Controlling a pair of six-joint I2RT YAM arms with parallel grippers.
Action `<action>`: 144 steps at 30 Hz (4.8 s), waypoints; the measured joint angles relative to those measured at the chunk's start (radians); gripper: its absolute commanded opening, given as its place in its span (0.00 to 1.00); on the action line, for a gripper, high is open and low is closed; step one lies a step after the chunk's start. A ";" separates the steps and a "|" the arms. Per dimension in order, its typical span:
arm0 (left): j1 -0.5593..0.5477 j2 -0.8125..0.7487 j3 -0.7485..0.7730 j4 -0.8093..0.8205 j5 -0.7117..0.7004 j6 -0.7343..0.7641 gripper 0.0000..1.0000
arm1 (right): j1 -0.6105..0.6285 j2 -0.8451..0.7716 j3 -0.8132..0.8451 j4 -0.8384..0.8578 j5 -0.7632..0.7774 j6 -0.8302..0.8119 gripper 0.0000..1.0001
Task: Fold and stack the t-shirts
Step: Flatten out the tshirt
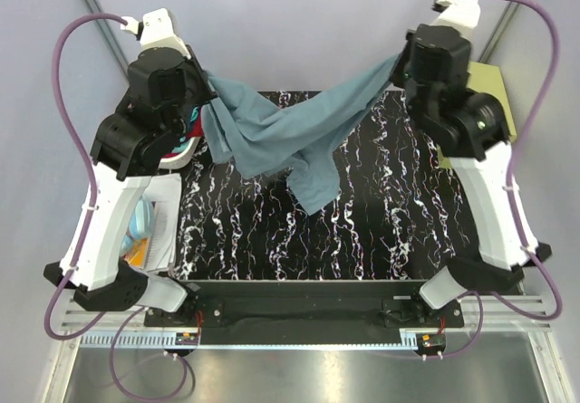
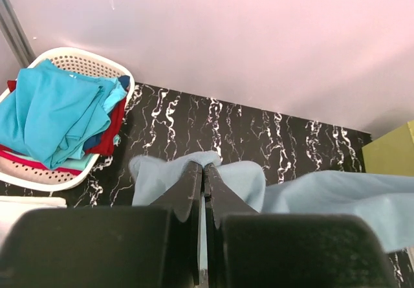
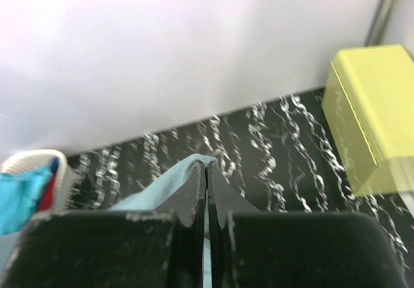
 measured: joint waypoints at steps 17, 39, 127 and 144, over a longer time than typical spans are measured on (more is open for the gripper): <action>-0.132 -0.091 0.035 -0.027 0.007 0.016 0.00 | 0.107 -0.222 -0.032 0.210 0.000 -0.150 0.00; 0.006 0.138 -0.361 0.170 -0.009 0.061 0.02 | 0.023 -0.091 -0.484 0.418 0.065 -0.232 0.00; 0.035 0.245 -0.010 -0.058 0.242 0.035 0.00 | 0.085 0.173 -0.053 0.307 0.162 -0.270 0.00; -0.073 0.291 0.312 0.028 0.321 0.088 0.01 | 0.429 0.247 0.123 0.583 0.166 -0.593 0.00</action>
